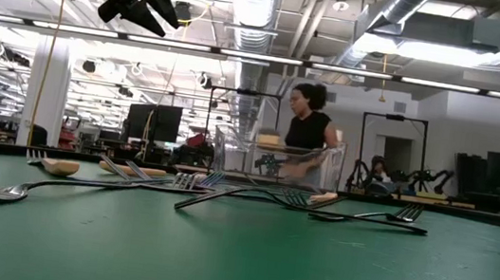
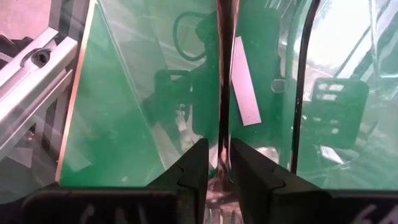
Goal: Sort silverware by color (type)
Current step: Put the black fork into the bottom right transparent bin, then put the orange fork into the bottom left transparent bin
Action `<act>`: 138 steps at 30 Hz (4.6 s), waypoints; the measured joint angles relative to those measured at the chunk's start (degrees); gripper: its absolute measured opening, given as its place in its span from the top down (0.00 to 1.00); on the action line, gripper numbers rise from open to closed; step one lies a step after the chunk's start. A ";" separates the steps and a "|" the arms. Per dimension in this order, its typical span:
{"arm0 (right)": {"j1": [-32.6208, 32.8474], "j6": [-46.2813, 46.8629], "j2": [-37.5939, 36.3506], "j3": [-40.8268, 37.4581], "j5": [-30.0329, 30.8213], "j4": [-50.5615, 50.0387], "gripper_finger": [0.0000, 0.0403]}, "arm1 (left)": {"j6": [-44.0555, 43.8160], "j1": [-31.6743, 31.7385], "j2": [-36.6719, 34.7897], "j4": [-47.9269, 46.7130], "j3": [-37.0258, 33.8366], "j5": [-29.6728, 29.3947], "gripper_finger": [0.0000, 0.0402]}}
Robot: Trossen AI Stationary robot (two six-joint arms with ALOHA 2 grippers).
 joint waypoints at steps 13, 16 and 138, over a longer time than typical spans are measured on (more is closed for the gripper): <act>-2.62 1.53 -3.66 -0.09 -1.18 -1.52 0.76 | 0.82 -0.02 0.00 0.01 0.00 0.00 0.56; -3.44 1.52 -5.79 -0.09 -1.20 -1.98 0.76 | 0.83 -0.02 0.00 0.01 0.00 0.00 0.56; -69.05 -72.63 8.48 36.04 1.63 -15.69 0.59 | 13.82 -1.58 -8.83 2.62 0.02 7.48 0.56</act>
